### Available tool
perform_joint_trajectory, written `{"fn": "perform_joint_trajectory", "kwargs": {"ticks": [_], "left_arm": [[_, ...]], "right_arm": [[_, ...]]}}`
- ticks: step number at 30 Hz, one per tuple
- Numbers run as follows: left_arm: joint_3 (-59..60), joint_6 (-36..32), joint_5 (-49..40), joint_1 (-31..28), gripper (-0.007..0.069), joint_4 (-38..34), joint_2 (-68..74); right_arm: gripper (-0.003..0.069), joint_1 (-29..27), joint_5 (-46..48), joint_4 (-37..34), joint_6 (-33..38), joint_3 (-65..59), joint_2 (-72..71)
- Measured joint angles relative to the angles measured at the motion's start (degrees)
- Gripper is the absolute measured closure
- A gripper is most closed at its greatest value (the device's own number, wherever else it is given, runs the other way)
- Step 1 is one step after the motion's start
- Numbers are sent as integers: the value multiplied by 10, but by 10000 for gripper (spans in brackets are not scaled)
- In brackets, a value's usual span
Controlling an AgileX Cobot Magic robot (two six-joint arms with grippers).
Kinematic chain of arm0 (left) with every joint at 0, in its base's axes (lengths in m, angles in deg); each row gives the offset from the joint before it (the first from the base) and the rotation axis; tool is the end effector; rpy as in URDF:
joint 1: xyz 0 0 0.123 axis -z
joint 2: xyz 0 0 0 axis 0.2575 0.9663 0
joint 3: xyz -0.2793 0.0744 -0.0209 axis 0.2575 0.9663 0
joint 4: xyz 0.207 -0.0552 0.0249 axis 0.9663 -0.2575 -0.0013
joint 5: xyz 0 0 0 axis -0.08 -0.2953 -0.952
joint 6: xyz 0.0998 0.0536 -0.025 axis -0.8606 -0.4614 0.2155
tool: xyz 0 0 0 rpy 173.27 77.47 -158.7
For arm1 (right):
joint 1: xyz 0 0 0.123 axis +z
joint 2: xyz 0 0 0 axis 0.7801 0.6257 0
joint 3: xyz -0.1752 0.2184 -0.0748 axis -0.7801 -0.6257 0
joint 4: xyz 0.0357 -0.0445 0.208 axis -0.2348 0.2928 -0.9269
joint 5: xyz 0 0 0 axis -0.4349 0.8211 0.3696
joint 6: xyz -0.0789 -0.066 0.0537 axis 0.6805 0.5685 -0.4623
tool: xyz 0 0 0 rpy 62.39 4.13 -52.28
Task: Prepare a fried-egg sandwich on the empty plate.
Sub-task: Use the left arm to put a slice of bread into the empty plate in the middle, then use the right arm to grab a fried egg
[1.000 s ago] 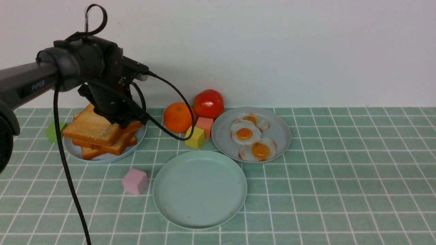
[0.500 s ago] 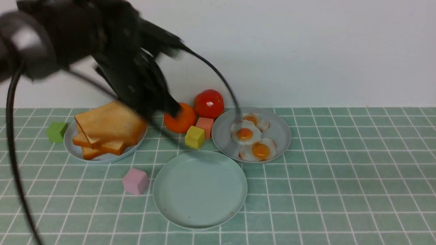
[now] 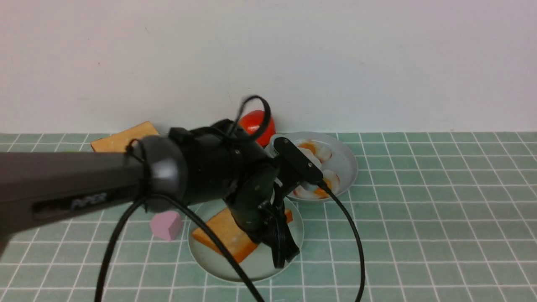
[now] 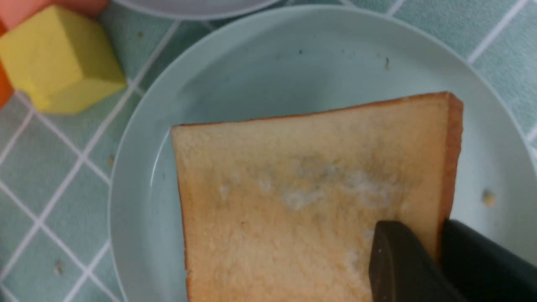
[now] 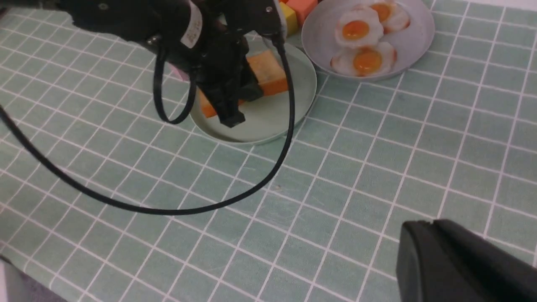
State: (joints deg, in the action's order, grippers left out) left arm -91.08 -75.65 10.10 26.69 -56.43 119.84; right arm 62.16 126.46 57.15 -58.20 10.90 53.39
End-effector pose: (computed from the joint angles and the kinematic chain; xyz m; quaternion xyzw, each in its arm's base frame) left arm 0.2950 -0.2383 0.2014 0.4284 0.8682 0.0134 0.2502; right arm 0.0367 0.0475 0.3557 -0.1687 0.8601 0.1940 0.4406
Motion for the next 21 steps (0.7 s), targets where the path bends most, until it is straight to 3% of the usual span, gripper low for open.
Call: {"fn": "perform_joint_trajectory", "kwargs": {"ticks": [4, 6, 7, 8, 10, 15, 19, 20, 21], "left_arm": [[0, 0, 11, 0, 508, 10, 4], [0, 0, 13, 0, 461, 14, 5], [0, 0, 13, 0, 390, 16, 5], [0, 0, 13, 0, 382, 16, 5], [0, 0, 13, 0, 260, 16, 5], [0, 28, -9, 2, 83, -4, -25], [0, 62, -39, 8, 83, -30, -100], [0, 76, -48, 8, 108, -37, -125], [0, 97, -58, 9, 201, -47, -180]], "right_arm": [[613, 0, 5, 0, 0, 0, 0], [602, 0, 6, 0, -1, 0, 0], [581, 0, 7, 1, -9, 0, 2], [578, 0, 7, 1, -9, 0, 2], [510, 0, 7, 5, -34, 0, 13], [335, 0, 0, 7, -71, 0, 68], [265, 0, -34, -17, -74, 0, 131], [258, 0, -50, -27, -73, 0, 150], [254, 0, -92, -55, -64, 1, 198]]}}
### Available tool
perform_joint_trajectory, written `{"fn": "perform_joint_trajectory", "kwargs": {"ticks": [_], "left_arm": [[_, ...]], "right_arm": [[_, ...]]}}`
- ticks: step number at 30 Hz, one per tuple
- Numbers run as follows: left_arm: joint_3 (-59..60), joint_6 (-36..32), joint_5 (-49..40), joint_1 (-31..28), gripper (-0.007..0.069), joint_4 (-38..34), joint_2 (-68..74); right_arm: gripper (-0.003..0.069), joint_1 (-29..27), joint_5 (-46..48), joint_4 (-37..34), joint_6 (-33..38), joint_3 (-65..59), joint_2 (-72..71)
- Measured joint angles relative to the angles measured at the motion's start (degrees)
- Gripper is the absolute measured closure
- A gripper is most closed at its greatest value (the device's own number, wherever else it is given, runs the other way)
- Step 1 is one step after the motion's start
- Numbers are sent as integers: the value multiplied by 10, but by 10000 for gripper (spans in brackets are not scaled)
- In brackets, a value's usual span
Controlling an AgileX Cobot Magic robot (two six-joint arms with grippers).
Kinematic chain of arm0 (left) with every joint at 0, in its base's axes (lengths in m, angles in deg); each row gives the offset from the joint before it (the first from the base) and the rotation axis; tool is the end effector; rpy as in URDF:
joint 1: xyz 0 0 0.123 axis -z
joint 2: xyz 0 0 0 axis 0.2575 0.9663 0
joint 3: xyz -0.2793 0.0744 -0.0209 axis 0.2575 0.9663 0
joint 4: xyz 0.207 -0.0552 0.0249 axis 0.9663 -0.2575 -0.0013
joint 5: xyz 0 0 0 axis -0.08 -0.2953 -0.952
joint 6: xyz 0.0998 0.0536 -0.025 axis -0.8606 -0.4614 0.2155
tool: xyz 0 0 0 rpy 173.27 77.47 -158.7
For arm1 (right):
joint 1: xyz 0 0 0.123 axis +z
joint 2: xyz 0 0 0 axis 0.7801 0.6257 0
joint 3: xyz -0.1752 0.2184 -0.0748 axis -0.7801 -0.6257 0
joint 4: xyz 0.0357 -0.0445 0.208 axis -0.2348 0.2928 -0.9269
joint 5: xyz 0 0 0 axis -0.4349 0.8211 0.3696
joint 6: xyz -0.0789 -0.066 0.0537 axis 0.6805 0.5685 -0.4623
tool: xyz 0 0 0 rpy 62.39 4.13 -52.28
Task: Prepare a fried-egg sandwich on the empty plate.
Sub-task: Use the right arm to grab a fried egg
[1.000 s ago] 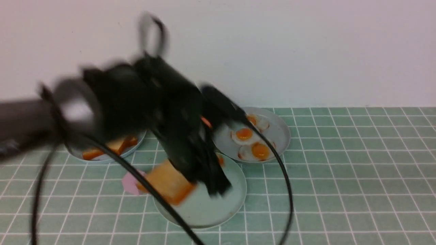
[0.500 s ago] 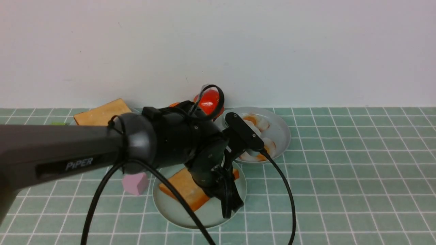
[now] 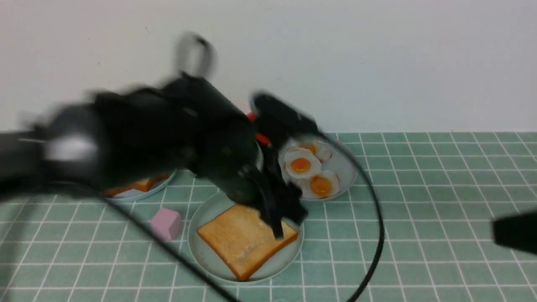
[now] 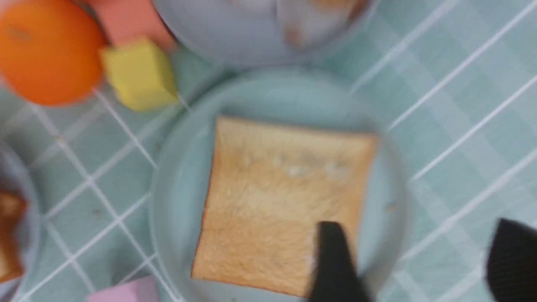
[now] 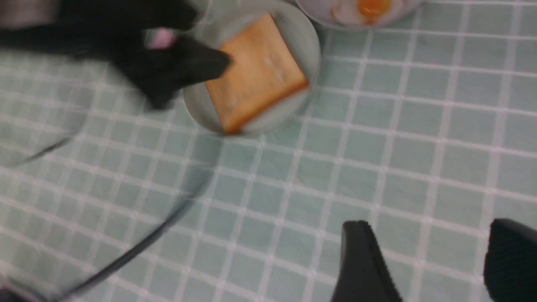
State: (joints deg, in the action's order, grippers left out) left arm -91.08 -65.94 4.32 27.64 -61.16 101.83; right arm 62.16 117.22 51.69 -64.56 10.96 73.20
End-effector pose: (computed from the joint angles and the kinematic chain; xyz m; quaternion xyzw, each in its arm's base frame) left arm 0.2506 -0.2107 0.3058 0.3118 0.8863 -0.0719 0.3347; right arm 0.1249 0.0687 0.3415 -0.0633 0.9034 0.2515 0.3415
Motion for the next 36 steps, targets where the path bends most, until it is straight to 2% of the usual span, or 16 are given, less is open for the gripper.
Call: {"fn": "perform_joint_trajectory", "kwargs": {"ticks": [1, 2, 3, 4, 7, 10, 12, 19, 27, 36], "left_arm": [[0, 5, -3, 0, 214, -1, -14], [8, 18, -5, 0, 347, -2, -74], [9, 20, -5, 0, 347, -2, -81], [32, 26, -1, 0, 489, -2, -151], [97, 32, 14, 0, 631, -4, -249], [154, 42, 34, 0, 638, -4, -330], [234, 60, 61, 0, 638, -2, -435], [348, 134, 106, 0, 638, 10, -605], [362, 145, 124, 0, 638, 24, -612], [365, 147, 143, 0, 638, 24, -576]], "right_arm": [[254, 0, 0, 0, 0, 1, 6], [258, 0, -32, -24, 21, 6, 61], [258, 0, -36, -27, 24, 7, 67], [267, 0, -60, -50, 48, 16, 122], [283, 0, -84, -93, 94, 45, 221], [288, 0, -90, -124, 120, 83, 299], [290, 1, -94, -151, 149, 136, 388], [291, 1, -95, -163, 159, 285, 583], [291, 1, -92, -166, 141, 456, 743], [291, 1, -92, -177, 137, 542, 826]]}}
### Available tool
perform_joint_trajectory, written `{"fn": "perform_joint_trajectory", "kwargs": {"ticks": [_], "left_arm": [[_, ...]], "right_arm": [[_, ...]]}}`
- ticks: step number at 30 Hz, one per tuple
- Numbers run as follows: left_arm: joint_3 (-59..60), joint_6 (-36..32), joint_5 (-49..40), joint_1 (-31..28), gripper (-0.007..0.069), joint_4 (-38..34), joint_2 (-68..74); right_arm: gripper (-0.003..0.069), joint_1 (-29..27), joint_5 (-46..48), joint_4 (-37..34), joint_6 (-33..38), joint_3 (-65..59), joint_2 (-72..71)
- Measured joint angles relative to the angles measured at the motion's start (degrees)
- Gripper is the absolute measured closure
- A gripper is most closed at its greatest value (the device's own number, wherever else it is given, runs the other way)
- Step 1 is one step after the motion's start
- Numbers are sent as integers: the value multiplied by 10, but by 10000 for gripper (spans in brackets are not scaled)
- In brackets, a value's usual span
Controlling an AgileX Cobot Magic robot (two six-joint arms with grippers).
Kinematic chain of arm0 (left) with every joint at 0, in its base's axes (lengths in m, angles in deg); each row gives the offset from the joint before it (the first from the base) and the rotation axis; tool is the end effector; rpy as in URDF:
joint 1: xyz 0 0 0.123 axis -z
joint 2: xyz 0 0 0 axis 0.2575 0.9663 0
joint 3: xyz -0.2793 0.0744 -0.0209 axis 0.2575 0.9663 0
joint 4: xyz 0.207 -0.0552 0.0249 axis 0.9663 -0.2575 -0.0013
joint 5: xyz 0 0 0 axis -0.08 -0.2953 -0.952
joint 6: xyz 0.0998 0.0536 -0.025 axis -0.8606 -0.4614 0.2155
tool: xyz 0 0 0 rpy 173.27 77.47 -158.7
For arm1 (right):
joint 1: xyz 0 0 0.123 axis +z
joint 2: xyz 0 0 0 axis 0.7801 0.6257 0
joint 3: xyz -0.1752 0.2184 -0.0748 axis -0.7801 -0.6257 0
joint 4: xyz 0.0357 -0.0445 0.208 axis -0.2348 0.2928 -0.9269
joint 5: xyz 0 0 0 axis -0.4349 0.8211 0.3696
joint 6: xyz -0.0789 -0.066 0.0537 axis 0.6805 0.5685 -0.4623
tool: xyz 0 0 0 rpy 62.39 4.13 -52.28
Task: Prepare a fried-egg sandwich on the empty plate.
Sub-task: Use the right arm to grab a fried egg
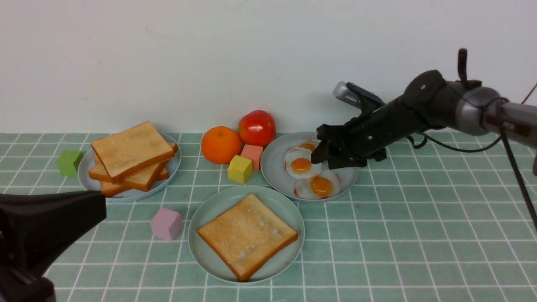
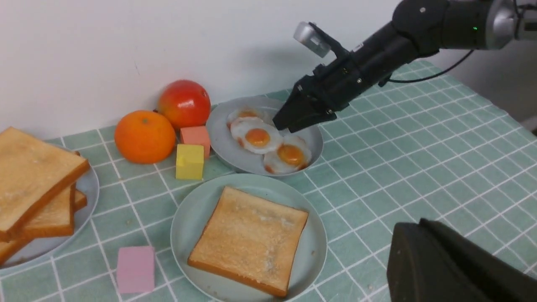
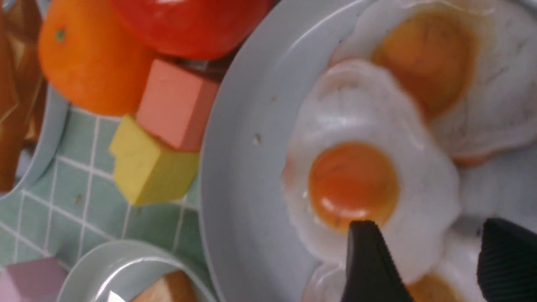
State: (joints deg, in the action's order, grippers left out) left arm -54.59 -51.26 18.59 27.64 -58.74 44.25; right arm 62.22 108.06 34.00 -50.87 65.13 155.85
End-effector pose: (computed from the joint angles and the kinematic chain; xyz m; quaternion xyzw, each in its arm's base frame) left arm 0.0787 -0.0563 0.3426 0.1773 0.7731 -0.2440 0.5581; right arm 0.4677 0.1494 0.1622 -0.0209 0.9280 0.3077 0.2091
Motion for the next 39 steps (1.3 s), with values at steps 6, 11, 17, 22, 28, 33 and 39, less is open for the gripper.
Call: {"fn": "perform_joint_trajectory", "kwargs": {"ticks": [6, 11, 17, 22, 28, 33, 39], "left_arm": [[0, 0, 11, 0, 638, 0, 3], [0, 0, 12, 0, 638, 0, 3], [0, 4, 12, 0, 638, -1, 3], [0, 4, 12, 0, 638, -1, 3], [0, 4, 12, 0, 638, -2, 3], [0, 4, 12, 0, 637, -2, 3], [0, 4, 12, 0, 637, -3, 3]], "right_arm": [[291, 0, -7, -17, 0, 7, 12], [291, 0, -24, -17, 4, 7, 13], [291, 0, -26, -33, 14, 7, 13], [291, 5, -34, -40, 23, 7, 13], [291, 8, -38, -38, 30, 7, 13], [291, 9, -38, -18, 32, 7, 13], [291, 11, -38, -14, 32, 7, 13]]}}
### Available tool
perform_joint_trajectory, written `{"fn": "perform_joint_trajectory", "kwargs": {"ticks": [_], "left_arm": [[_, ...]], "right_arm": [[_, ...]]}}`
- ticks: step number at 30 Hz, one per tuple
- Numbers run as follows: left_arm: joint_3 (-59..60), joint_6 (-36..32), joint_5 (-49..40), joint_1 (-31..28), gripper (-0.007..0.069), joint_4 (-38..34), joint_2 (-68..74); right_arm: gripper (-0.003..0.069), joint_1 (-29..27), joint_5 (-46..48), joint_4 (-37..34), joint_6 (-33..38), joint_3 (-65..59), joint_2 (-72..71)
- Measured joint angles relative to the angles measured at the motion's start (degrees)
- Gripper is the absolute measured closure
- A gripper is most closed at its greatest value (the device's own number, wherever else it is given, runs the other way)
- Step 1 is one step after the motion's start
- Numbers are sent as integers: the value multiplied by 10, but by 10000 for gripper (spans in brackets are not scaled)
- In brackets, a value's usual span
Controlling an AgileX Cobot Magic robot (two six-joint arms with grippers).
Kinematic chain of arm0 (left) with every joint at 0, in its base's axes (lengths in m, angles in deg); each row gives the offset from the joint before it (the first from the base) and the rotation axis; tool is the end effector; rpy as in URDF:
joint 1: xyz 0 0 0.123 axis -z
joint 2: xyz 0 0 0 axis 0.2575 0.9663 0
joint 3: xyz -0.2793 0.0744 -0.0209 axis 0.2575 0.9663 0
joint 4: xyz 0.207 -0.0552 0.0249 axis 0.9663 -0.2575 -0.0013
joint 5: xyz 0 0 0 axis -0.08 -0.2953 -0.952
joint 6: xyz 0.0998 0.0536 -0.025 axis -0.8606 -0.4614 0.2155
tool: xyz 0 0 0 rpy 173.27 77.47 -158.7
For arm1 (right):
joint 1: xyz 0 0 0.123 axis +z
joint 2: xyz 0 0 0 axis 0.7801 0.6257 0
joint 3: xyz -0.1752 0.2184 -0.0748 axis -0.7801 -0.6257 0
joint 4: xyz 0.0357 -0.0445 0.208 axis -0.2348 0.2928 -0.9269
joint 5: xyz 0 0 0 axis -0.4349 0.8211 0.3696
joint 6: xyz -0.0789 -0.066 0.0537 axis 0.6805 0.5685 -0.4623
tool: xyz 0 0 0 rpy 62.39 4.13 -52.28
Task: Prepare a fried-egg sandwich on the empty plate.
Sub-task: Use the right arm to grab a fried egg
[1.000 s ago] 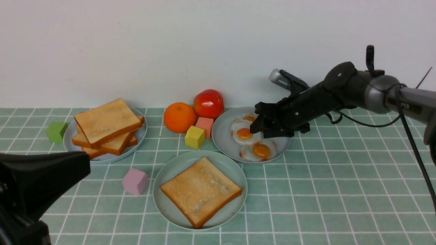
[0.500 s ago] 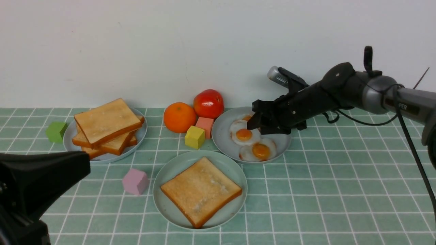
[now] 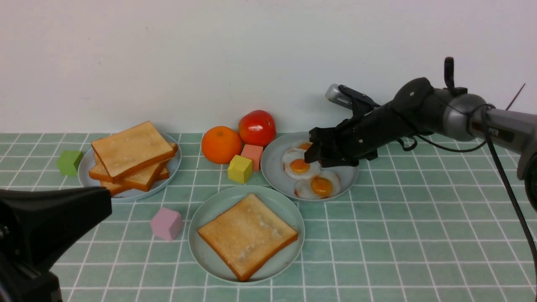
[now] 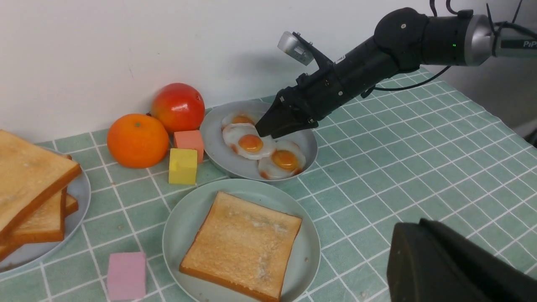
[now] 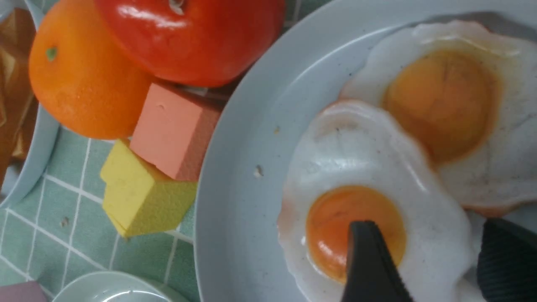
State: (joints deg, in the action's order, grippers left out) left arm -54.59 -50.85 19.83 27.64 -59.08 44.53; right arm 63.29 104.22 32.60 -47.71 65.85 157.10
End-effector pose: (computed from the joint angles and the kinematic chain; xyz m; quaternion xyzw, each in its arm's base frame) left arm 0.0795 -0.0581 0.3445 0.1738 0.7690 -0.2525 0.5610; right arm 0.4747 0.1572 0.1577 -0.0340 0.9222 0.3019 0.2394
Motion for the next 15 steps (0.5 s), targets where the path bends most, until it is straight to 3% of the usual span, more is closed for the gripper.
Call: {"fn": "perform_joint_trajectory", "kwargs": {"ticks": [15], "left_arm": [[0, 0, 0, 0, 637, 0, 0]], "right_arm": [[291, 0, -9, -29, 0, 4, 19]]}}
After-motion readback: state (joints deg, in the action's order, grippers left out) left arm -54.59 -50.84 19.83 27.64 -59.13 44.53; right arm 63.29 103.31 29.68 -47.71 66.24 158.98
